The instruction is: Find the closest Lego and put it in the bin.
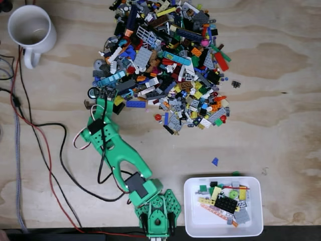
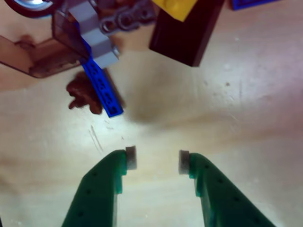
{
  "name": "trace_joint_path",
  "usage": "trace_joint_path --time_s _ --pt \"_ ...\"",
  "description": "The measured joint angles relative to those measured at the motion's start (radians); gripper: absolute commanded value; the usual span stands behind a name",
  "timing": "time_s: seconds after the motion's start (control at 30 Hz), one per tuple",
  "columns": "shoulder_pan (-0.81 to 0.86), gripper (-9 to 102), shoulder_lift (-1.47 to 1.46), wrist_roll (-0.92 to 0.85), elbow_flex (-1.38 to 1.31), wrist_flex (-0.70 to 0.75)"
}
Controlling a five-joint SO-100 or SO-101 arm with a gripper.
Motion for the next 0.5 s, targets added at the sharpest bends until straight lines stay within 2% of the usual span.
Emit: trace_joint_path --time_s 0.5 --pt "-0.006 20 -0.204 -0.034 -0.272 0.031"
